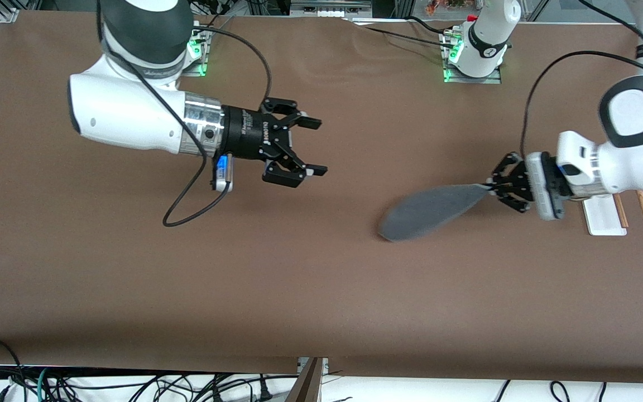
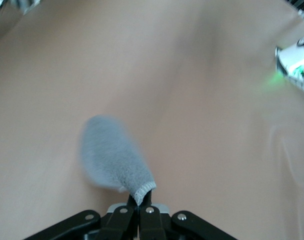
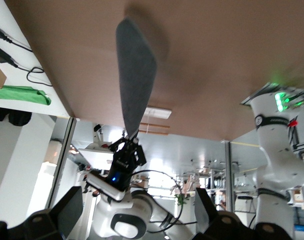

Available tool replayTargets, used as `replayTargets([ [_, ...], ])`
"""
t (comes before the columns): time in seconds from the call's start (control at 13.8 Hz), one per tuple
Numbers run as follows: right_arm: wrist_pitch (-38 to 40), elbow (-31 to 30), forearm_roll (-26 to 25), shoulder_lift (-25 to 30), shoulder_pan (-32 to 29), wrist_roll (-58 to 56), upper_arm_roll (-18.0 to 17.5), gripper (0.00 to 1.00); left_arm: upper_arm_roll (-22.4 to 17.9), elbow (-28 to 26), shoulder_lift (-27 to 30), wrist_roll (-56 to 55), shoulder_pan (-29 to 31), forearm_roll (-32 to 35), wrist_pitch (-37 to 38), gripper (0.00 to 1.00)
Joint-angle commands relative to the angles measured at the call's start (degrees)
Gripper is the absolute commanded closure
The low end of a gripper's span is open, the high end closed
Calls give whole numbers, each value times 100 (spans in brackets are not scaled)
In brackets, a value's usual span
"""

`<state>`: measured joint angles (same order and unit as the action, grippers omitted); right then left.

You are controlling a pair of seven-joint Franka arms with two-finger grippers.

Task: Pass towel and hang on rack
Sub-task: 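Drape the towel over the rack with the left gripper while the right retracts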

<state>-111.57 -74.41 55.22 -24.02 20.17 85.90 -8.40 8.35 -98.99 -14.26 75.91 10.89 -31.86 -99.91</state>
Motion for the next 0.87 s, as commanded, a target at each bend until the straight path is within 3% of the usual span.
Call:
replayTargets([
  [0.0,1142,6,-520,274,-40,-746,556,1,53,983,-243,38,587,914,778,100],
  [0.15,1891,-108,-853,476,-57,-1572,952,1,62,1529,-541,55,1062,1400,1279,100],
  [0.36,2612,-266,-1582,818,-93,-2697,1331,1,53,1619,-701,73,1634,2329,1755,100],
  [0.51,2877,-591,-2476,1143,-206,-3829,1358,1,53,1611,-701,81,1924,3147,1800,100],
  [0.8,3019,-1258,-4173,1732,-488,-5983,1358,1,53,1646,-928,90,2837,3712,1669,100],
])
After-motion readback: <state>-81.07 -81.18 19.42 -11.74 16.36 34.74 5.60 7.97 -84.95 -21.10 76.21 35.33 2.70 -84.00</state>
